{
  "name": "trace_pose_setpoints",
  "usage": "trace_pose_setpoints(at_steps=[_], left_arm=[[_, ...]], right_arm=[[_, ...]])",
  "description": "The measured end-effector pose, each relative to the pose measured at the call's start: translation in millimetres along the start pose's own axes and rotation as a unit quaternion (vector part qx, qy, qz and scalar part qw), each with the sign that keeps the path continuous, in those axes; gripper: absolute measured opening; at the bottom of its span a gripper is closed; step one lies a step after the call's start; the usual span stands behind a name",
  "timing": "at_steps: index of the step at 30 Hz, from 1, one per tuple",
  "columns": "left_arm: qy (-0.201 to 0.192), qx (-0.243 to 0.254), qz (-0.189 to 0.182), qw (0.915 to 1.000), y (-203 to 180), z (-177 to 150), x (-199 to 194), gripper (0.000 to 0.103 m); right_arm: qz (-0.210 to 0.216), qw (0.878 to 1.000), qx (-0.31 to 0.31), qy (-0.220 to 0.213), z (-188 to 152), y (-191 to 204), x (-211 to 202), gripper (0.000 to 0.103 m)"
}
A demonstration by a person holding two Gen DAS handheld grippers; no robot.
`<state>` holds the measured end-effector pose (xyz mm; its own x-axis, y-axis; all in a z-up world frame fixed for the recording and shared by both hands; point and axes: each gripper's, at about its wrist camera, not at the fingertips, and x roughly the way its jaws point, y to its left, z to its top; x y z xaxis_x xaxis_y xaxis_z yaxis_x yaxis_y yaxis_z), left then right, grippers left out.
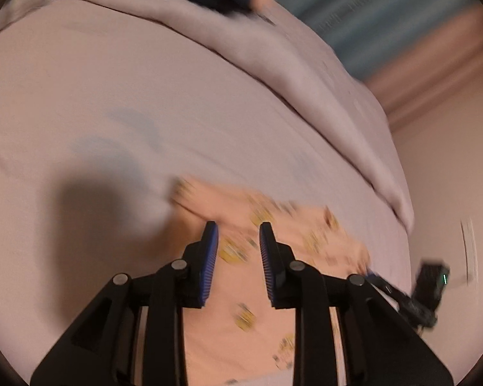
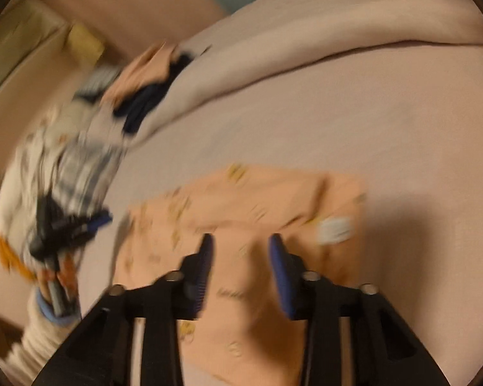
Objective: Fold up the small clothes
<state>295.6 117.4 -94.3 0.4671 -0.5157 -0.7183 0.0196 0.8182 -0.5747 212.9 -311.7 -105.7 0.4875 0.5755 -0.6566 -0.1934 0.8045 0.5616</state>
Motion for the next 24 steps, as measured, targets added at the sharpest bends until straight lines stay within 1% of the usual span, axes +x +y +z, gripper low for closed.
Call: trace_pose_setpoints(at_steps=[1,2,5,8,10,12,14,15,16,17,18,20,21,24], left_arm=[[0.02,0.011,-0.002,0.9997,-7,-6,11,0.025],[0.031,0.019,-0.002,0.9993,-10,-10,18,0.025],[0.062,0.045,0.021,0.9968,-21,-22,45,0.024],[0.071,0.05,0.046,0.9952,-21,-19,66,0.024],[0.068,0.042,0.058,0.9951,-21,-11,77,0.024],[0.052,0.022,0.057,0.9968,-22,5,82,0.026],[0.021,-0.015,0.047,0.9986,-19,21,78,0.026],[-0.002,-0.043,0.039,0.9983,-15,27,72,0.027],[-0.017,-0.063,0.029,0.9975,-11,31,66,0.03],[-0.025,-0.072,0.023,0.9968,-10,33,61,0.034],[-0.027,-0.068,0.027,0.997,-9,33,55,0.034],[-0.019,-0.032,0.045,0.9983,-11,27,49,0.034],[-0.011,-0.015,0.061,0.998,-12,19,47,0.034],[0.015,0.01,0.076,0.9969,-2,-6,40,0.034]], right_arm=[[0.001,1.0,-0.009,0.013,-3,4,9,0.033],[-0.002,1.0,-0.013,0.026,-4,8,18,0.031],[-0.013,0.998,-0.027,0.051,-4,15,38,0.031],[-0.039,0.996,-0.05,0.06,3,30,53,0.031],[-0.063,0.995,-0.052,0.054,13,31,60,0.031],[-0.093,0.994,-0.047,0.037,26,33,65,0.031],[-0.123,0.992,-0.032,-0.001,42,29,63,0.031],[-0.121,0.992,-0.016,-0.024,49,25,60,0.031],[-0.114,0.992,0.001,-0.049,56,21,54,0.031],[-0.114,0.991,0.015,-0.068,59,17,48,0.031],[-0.113,0.99,0.026,-0.079,61,14,41,0.031],[-0.106,0.991,0.019,-0.074,55,16,36,0.031],[-0.112,0.992,0.003,-0.065,49,17,34,0.031],[-0.152,0.987,-0.047,-0.027,24,21,28,0.031]])
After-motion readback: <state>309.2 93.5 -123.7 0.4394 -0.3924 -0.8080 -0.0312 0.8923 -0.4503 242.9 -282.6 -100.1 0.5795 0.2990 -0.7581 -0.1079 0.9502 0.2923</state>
